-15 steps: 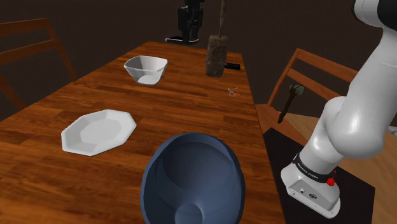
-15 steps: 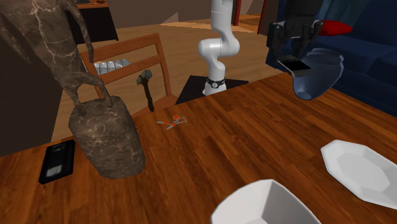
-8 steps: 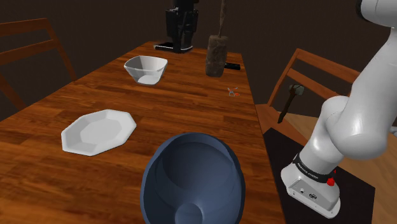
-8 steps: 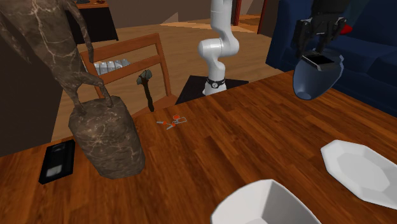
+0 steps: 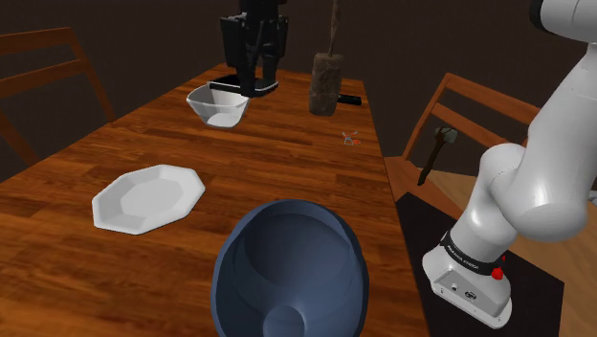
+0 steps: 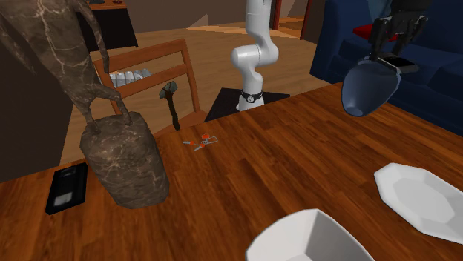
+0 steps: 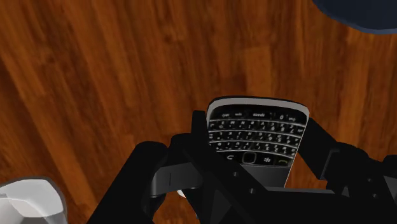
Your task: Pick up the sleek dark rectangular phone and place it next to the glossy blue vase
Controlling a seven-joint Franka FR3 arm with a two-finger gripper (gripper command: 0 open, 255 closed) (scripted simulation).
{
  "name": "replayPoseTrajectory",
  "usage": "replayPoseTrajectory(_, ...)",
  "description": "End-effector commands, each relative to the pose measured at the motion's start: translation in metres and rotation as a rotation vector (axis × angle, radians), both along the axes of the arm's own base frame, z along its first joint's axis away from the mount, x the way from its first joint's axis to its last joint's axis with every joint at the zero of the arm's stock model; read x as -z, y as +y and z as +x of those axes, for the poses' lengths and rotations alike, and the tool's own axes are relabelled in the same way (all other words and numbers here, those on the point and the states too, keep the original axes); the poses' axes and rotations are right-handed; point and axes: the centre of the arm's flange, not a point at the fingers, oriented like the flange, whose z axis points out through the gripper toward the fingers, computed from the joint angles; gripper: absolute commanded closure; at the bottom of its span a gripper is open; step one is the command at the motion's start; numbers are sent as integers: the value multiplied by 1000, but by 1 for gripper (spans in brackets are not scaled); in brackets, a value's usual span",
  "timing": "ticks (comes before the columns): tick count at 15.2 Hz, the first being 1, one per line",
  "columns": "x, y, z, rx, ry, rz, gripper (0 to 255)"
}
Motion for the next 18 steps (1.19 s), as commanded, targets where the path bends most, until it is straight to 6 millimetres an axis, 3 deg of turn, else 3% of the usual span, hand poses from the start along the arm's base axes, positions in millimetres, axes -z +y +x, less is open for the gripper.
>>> replayPoseTrajectory(1,1,20,-18,2,0,0,255)
replayPoseTrajectory(2,1,34,-29,2,0,0,255)
replayPoseTrajectory(18,86,34,-29,2,0,0,255)
